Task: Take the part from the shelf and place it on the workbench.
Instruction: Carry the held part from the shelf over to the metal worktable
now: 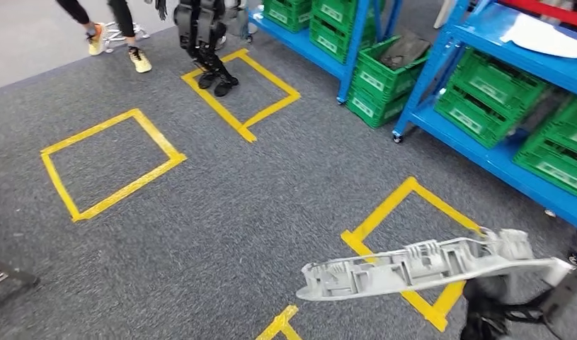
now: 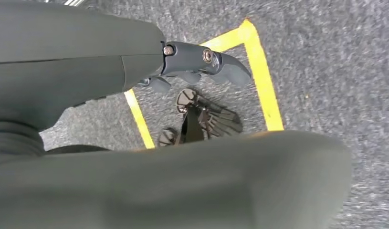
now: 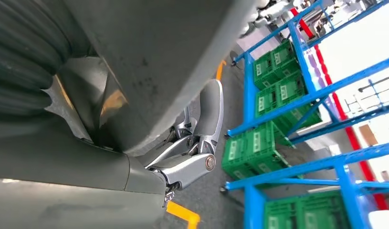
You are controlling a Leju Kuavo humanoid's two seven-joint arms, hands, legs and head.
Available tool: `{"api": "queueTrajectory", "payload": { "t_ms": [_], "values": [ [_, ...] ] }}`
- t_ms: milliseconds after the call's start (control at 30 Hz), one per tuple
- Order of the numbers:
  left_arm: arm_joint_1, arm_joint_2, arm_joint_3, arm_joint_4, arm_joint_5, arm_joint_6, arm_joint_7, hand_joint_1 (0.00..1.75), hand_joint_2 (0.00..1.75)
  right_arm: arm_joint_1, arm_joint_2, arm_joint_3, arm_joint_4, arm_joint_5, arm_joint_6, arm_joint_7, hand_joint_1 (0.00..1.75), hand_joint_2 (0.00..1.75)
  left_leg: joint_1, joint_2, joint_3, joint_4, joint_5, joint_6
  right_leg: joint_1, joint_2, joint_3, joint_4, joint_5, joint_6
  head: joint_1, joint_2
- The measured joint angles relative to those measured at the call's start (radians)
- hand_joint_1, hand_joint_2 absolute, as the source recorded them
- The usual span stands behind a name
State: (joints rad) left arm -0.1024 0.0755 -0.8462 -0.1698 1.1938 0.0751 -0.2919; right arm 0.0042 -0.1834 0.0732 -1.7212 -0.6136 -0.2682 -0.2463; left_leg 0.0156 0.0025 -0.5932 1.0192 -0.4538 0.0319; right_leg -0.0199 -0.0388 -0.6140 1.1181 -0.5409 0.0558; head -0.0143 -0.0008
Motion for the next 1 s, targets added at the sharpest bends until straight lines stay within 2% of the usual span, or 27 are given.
{"api": "queueTrajectory", "payload": {
  "t_ms": [67, 100, 133, 167, 200, 267, 333, 400, 433, 467, 533, 567, 600, 633, 667, 700, 767, 800, 833, 900, 933, 1000],
  "values": [
    [-0.004, 0.0, -0.004, 0.0, -0.008, -0.002, 0.013, 0.0, 0.0, 0.018, -0.006, -0.034, -0.025, 0.017, -0.011, 0.018, 1.75, 1.75, -0.005, -0.021, -0.005, 0.001, 0.003, 0.008, 0.002, 0.027, -0.061, 0.135, -0.06, -0.004, 0.012, 0.0],
    [-0.004, 0.001, -0.006, 0.0, -0.011, -0.002, 0.023, 0.0, 0.0, 0.023, -0.009, -0.047, -0.034, 0.027, -0.019, 0.027, 1.75, 1.75, -0.008, -0.032, -0.007, 0.002, 0.004, 0.01, 0.004, 0.031, -0.081, 0.178, -0.07, -0.007, 0.018, 0.0],
    [-0.003, 0.001, -0.009, 0.0, -0.015, -0.002, 0.033, 0.0, 0.0, 0.027, -0.011, -0.06, -0.047, 0.041, -0.03, 0.037, 1.75, 1.75, -0.011, -0.045, -0.009, 0.004, 0.005, 0.012, 0.005, 0.033, -0.085, 0.186, -0.063, -0.011, 0.022, 0.0],
    [-0.003, 0.001, -0.011, 0.0, -0.02, -0.001, 0.045, 0.0, 0.0, 0.029, -0.014, -0.07, -0.061, 0.058, -0.044, 0.047, 1.75, 1.75, -0.013, -0.057, -0.01, 0.006, 0.006, 0.012, 0.007, 0.036, -0.068, 0.152, -0.037, -0.016, 0.026, 0.0],
    [-0.003, 0.001, -0.013, 0.0, -0.024, -0.001, 0.057, 0.0, 0.0, 0.031, -0.018, -0.082, -0.078, 0.076, -0.06, 0.061, 1.75, 1.75, -0.015, -0.068, -0.011, 0.008, 0.006, 0.012, 0.008, 0.046, -0.036, 0.088, -0.003, -0.022, 0.029, 0.0],
    [-0.003, 0.001, -0.019, 0.0, -0.029, -0.001, 0.077, 0.0, 0.0, 0.031, -0.029, -0.113, -0.119, 0.111, -0.088, 0.095, 1.75, 1.75, -0.016, -0.091, -0.014, 0.012, 0.009, 0.008, 0.01, 0.088, 0.025, -0.038, 0.038, -0.031, 0.032, 0.0],
    [-0.003, 0.002, -0.024, 0.0, -0.032, -0.003, 0.09, 0.0, 0.0, 0.029, -0.041, -0.148, -0.158, 0.136, -0.105, 0.128, 1.75, 1.75, -0.013, -0.11, -0.021, 0.012, 0.013, -0.001, 0.015, 0.107, 0.047, -0.086, 0.042, -0.036, 0.034, 0.0],
    [-0.001, 0.005, -0.03, 0.001, -0.036, -0.01, 0.101, 0.0, 0.0, 0.025, -0.052, -0.177, -0.191, 0.162, -0.119, 0.156, 1.75, 1.75, -0.011, -0.123, -0.029, 0.01, 0.019, -0.013, 0.016, 0.086, 0.057, -0.096, 0.051, -0.043, 0.036, 0.0],
    [0.0, 0.006, -0.033, 0.001, -0.039, -0.016, 0.108, 0.0, 0.0, 0.02, -0.058, -0.189, -0.208, 0.185, -0.128, 0.178, 1.75, 1.75, -0.012, -0.112, -0.038, 0.018, 0.015, -0.017, 0.014, 0.075, 0.062, -0.103, 0.057, -0.049, 0.035, 0.0],
    [0.001, 0.007, -0.036, 0.001, -0.042, -0.022, 0.114, 0.0, 0.0, 0.012, -0.066, -0.2, -0.225, 0.21, -0.138, 0.205, 1.75, 1.75, -0.014, -0.089, -0.054, 0.044, -0.001, -0.021, 0.012, 0.064, 0.064, -0.11, 0.063, -0.054, 0.031, 0.0],
    [-0.001, 0.008, -0.04, 0.001, -0.046, -0.035, 0.118, 0.0, 0.0, -0.014, -0.088, -0.227, -0.262, 0.266, -0.15, 0.278, 1.75, 1.75, -0.014, -0.032, -0.108, 0.151, -0.058, -0.027, 0.012, 0.042, 0.064, -0.115, 0.068, -0.06, 0.018, 0.0],
    [-0.003, 0.008, -0.041, 0.001, -0.046, -0.039, 0.117, 0.0, 0.0, -0.032, -0.099, -0.24, -0.278, 0.287, -0.153, 0.311, 1.75, 1.75, -0.011, -0.018, -0.138, 0.215, -0.085, -0.03, 0.012, 0.031, 0.062, -0.114, 0.068, -0.061, 0.014, 0.0],
    [-0.003, 0.008, -0.043, 0.001, -0.046, -0.043, 0.115, 0.0, 0.0, -0.052, -0.112, -0.253, -0.293, 0.305, -0.153, 0.343, 1.75, 1.75, -0.008, -0.012, -0.159, 0.261, -0.099, -0.032, 0.013, 0.02, 0.061, -0.113, 0.068, -0.061, 0.011, 0.0],
    [-0.003, 0.009, -0.045, 0.001, -0.047, -0.044, 0.112, 0.0, 0.0, -0.076, -0.121, -0.26, -0.304, 0.318, -0.151, 0.367, 1.75, 1.75, -0.005, -0.008, -0.163, 0.275, -0.097, -0.034, 0.013, 0.009, 0.059, -0.112, 0.068, -0.061, 0.009, 0.0],
    [-0.003, 0.009, -0.048, 0.001, -0.049, -0.043, 0.108, 0.0, 0.0, -0.103, -0.129, -0.264, -0.312, 0.328, -0.148, 0.386, 1.75, 1.75, -0.003, -0.003, -0.146, 0.251, -0.08, -0.035, 0.013, -0.001, 0.058, -0.111, 0.067, -0.06, 0.006, 0.0],
    [-0.004, 0.011, -0.051, 0.001, -0.051, -0.04, 0.103, 0.0, 0.0, -0.132, -0.136, -0.266, -0.318, 0.336, -0.144, 0.4, 1.75, 1.75, -0.002, 0.007, -0.111, 0.192, -0.053, -0.035, 0.013, -0.012, 0.058, -0.11, 0.067, -0.058, 0.002, 0.0],
    [-0.009, 0.013, -0.056, 0.001, -0.054, -0.031, 0.094, 0.0, 0.0, -0.188, -0.143, -0.266, -0.321, 0.345, -0.133, 0.409, 1.75, 1.75, -0.006, 0.043, -0.036, 0.059, -0.017, -0.03, 0.015, -0.031, 0.058, -0.105, 0.063, -0.05, -0.005, 0.0],
    [-0.013, 0.014, -0.057, 0.001, -0.054, -0.027, 0.09, 0.0, 0.0, -0.212, -0.145, -0.264, -0.32, 0.347, -0.128, 0.406, 1.75, 1.75, -0.01, 0.052, -0.014, 0.02, -0.01, -0.025, 0.016, -0.039, 0.058, -0.104, 0.062, -0.044, -0.006, 0.0],
    [-0.016, 0.014, -0.058, 0.001, -0.053, -0.022, 0.088, 0.0, 0.0, -0.233, -0.147, -0.262, -0.319, 0.348, -0.124, 0.401, 1.75, 1.75, -0.014, 0.052, -0.007, 0.005, -0.01, -0.019, 0.017, -0.049, 0.058, -0.102, 0.061, -0.037, -0.006, 0.0],
    [-0.018, 0.016, -0.06, 0.001, -0.051, -0.014, 0.084, 0.0, 0.0, -0.264, -0.149, -0.254, -0.315, 0.348, -0.119, 0.387, 1.75, 1.75, -0.016, 0.026, -0.006, 0.003, -0.001, -0.006, 0.014, -0.067, 0.057, -0.102, 0.06, -0.023, -0.004, 0.0],
    [-0.017, 0.017, -0.061, 0.001, -0.048, -0.011, 0.083, 0.0, 0.0, -0.274, -0.149, -0.249, -0.311, 0.348, -0.118, 0.381, 1.75, 1.75, -0.015, 0.014, -0.006, 0.0, 0.003, -0.001, 0.011, -0.062, 0.053, -0.094, 0.054, -0.017, -0.003, 0.0],
    [-0.016, 0.018, -0.062, 0.001, -0.045, -0.007, 0.081, 0.0, 0.0, -0.288, -0.152, -0.244, -0.306, 0.347, -0.118, 0.371, 1.75, 1.75, -0.01, -0.008, -0.006, -0.005, 0.011, 0.009, 0.007, -0.02, 0.023, -0.031, 0.014, -0.007, 0.003, 0.0]
  ]
}}
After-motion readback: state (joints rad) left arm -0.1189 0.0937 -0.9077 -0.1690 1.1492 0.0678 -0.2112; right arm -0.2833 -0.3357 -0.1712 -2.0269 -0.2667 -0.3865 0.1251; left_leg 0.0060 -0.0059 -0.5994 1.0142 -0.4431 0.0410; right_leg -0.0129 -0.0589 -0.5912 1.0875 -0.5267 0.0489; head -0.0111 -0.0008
